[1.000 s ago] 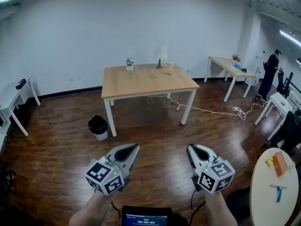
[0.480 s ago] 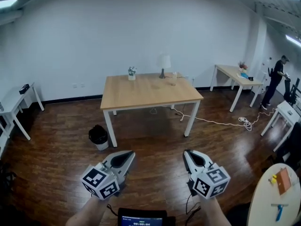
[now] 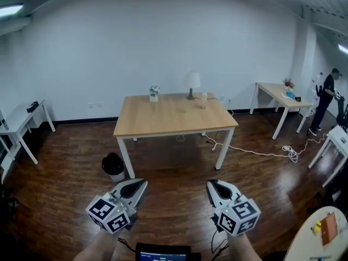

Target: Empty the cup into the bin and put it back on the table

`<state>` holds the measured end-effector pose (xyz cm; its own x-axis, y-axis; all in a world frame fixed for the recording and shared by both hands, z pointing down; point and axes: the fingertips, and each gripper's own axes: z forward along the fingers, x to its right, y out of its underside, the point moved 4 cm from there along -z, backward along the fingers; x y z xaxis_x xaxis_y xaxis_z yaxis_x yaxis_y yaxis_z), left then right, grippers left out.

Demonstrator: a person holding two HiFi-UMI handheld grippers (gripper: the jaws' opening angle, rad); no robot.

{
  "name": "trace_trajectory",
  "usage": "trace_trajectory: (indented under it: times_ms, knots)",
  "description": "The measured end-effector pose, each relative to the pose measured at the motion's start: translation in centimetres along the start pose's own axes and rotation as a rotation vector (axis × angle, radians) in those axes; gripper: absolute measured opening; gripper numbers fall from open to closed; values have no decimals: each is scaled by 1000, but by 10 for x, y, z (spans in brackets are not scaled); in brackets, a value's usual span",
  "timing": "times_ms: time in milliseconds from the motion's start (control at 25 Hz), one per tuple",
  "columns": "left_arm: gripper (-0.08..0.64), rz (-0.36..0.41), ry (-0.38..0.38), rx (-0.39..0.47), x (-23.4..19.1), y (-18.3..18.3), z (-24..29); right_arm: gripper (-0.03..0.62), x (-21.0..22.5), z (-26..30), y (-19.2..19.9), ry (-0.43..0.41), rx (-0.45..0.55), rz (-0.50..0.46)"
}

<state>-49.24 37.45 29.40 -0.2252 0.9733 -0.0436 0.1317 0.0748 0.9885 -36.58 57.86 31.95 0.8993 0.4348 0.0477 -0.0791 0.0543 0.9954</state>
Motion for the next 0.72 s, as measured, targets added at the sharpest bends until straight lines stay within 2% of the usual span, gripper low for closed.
trace_trajectory:
  times_ms: [280,440,720]
  knots:
    - [-9,15,1,25,3,2,37,2,36,11,-3,-27,1,-30]
    - [-9,12,15,4,8,7,58,2,52,20,6,-38,-9,-1]
    - [-9,-5,9,-1,-19,14,82,2,70,48,6,-36,-8,5]
